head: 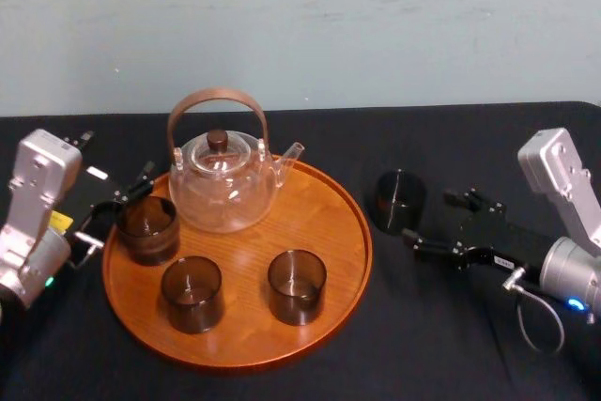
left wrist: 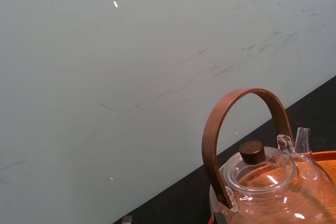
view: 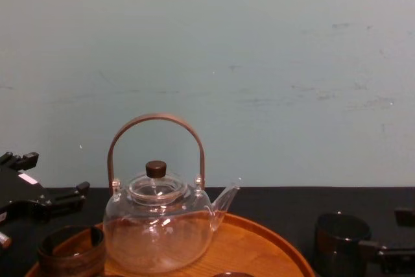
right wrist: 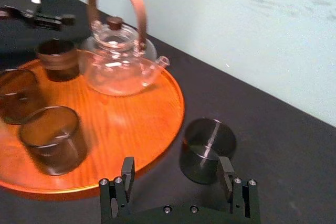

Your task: Pick up the glass from the table and place it on the tray.

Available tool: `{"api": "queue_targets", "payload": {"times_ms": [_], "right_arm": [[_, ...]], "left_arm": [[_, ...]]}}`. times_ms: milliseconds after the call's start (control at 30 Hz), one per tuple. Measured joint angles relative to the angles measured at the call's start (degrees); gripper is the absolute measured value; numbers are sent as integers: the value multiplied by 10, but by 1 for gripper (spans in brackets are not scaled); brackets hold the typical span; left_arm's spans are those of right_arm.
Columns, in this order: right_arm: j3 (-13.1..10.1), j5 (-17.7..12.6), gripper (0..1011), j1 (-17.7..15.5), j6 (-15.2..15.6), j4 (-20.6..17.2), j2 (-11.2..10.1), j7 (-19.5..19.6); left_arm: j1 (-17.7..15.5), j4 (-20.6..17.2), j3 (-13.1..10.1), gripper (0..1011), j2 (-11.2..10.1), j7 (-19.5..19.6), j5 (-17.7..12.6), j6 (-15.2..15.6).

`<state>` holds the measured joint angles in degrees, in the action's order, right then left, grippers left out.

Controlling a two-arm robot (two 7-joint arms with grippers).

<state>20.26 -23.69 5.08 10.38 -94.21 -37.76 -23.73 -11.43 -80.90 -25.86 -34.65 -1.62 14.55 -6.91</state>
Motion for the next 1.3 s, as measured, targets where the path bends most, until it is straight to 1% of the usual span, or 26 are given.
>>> {"api": "queue_targets", "payload": {"times_ms": [33,167,333,433,800,1133,1233,1300], "right_arm": [[0,3,1002,4,9,5,5,4],[0,11,1002,16,27,17,16,9],[5,24,1002,31,41,35,29,10],[9,34,1002,44,46,52,41,12],[14,62,1002,76,48,101,73,14],[17,76,1002,99,50,133,98,10],[18,78,1002,102,50,137,100,8],[20,84,1002,111,51,150,108,6]], "left_arm": [[0,0,0,1001,0,0,0,0],[0,0,0,1001,0,0,0,0],[0,0,0,1001,0,0,0,0],[0,0,0,1001,0,0,0,0],[0,0,0,1001,0,0,0,0],[0,0,0,1001,0,0,0,0],[0,0,0,1001,0,0,0,0],[0,0,0,1001,0,0,0,0]]}}
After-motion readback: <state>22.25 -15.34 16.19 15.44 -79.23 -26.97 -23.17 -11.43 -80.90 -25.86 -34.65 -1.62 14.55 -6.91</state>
